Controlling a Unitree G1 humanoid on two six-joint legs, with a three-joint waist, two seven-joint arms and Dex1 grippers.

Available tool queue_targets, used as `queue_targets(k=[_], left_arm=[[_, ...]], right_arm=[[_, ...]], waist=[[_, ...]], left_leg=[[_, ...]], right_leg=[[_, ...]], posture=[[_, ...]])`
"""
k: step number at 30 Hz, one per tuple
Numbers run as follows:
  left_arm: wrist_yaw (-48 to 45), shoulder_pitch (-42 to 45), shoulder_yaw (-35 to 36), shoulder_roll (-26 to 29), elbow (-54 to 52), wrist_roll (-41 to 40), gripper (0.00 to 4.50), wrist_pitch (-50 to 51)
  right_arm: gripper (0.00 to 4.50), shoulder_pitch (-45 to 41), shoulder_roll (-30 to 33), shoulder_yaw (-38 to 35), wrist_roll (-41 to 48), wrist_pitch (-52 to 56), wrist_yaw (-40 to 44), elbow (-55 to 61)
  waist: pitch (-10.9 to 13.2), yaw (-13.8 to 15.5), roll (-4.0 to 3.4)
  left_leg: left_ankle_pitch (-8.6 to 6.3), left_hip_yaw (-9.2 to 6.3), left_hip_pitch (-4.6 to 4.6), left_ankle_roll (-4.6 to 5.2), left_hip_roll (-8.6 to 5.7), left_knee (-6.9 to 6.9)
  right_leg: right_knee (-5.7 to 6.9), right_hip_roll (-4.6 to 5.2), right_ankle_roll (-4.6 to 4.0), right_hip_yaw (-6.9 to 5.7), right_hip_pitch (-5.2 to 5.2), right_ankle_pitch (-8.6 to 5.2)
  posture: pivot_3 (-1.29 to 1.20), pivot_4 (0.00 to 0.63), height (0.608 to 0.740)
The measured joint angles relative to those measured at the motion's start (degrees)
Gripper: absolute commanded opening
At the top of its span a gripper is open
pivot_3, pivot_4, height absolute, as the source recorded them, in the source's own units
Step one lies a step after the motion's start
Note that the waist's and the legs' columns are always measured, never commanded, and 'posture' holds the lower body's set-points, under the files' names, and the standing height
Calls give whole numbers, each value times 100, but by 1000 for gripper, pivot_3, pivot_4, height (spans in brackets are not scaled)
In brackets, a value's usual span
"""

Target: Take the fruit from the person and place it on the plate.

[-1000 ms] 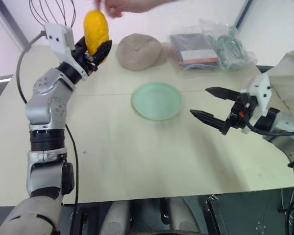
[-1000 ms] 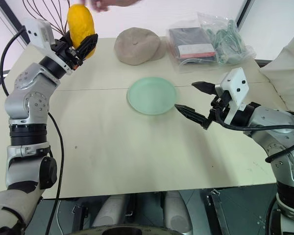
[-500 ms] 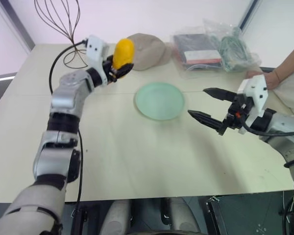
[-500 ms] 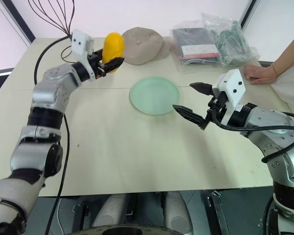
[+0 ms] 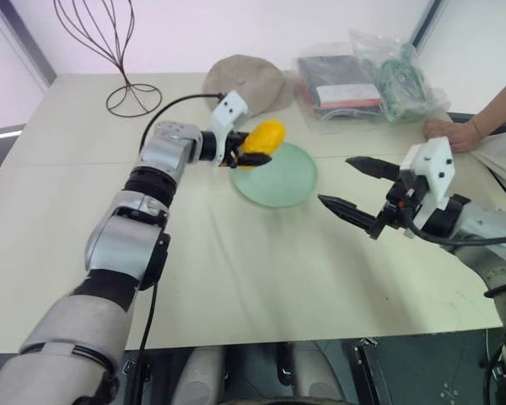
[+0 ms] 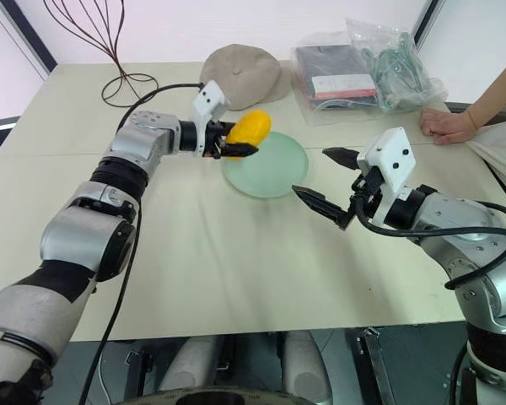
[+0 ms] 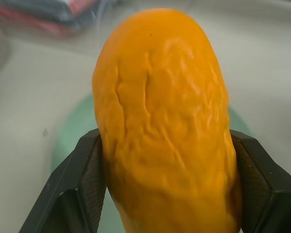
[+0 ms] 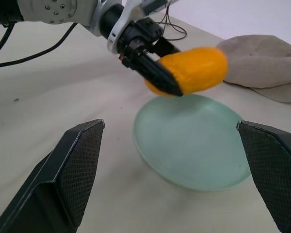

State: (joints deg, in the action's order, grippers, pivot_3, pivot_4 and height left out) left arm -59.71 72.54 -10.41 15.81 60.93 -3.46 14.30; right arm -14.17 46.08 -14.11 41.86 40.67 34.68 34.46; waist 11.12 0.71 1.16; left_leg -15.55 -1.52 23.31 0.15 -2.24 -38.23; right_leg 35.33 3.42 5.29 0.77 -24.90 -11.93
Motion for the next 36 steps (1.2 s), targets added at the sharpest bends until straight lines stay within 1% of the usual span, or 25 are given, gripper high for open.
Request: queue_targets(k=[8,10,12,19,23,27,29,32,34,36], left_arm=[[19,-46,-72,-302,313,403,2778,-1],[20,-109,-122,-349,344,474,3805,-9],[28,-169,-131,-375,365,542,4461,-17],[72,-216,-92,-379,370,639,4461,-162],[385,-133,282,-339,369,473,4461,-234],[625,256,685,-158,268,250,4461,-247],[601,493,854,56,-12,133,4461,-215],[312,627,964,423,-562,-53,4461,12],[20,555,963,690,-969,-150,4461,317],[-485,229,948,1195,-1618,-306,4461,769]], right_arm=[[4500,8,-2,0,4,7,-64,30],[4500,8,-2,0,2,7,-66,30],[4500,8,-2,0,1,7,-67,30],[4500,7,-2,1,4,7,-55,30],[4500,7,-2,1,4,8,-45,30],[4500,7,-2,1,3,8,-20,28],[4500,10,-2,1,0,8,-3,28],[4500,23,-1,1,-4,7,39,25],[4500,23,0,7,-12,3,72,18],[4500,28,6,17,-43,-1,121,2]], waist=[[0,4,0],[0,3,0],[0,-10,0],[0,4,0],[0,3,0],[0,2,1],[0,-8,0],[-1,-15,-2],[-2,-21,-3],[-2,-69,-4]], left_leg=[[0,0,2,0,-2,-2],[0,0,2,0,-2,-2],[0,0,1,0,-1,-2],[0,-1,2,0,-2,-4],[0,-1,2,0,-2,-4],[0,-1,3,0,-2,-5],[0,-1,2,0,-2,-4],[0,0,0,0,-1,-4],[0,1,-1,0,-1,-4],[0,3,-4,0,0,-4]], right_leg=[[-1,2,2,0,0,1],[0,2,2,0,0,1],[0,1,2,0,-1,1],[1,3,3,0,0,2],[1,4,4,0,-1,3],[1,3,4,0,-1,3],[1,2,4,0,-1,3],[2,0,4,1,0,3],[4,-1,4,2,0,3],[11,-4,4,7,0,2]], posture=[[0,150,740],[0,150,740],[0,150,740],[0,150,740],[0,150,740],[0,150,740],[0,150,740],[0,150,740],[0,150,740],[0,150,740]])
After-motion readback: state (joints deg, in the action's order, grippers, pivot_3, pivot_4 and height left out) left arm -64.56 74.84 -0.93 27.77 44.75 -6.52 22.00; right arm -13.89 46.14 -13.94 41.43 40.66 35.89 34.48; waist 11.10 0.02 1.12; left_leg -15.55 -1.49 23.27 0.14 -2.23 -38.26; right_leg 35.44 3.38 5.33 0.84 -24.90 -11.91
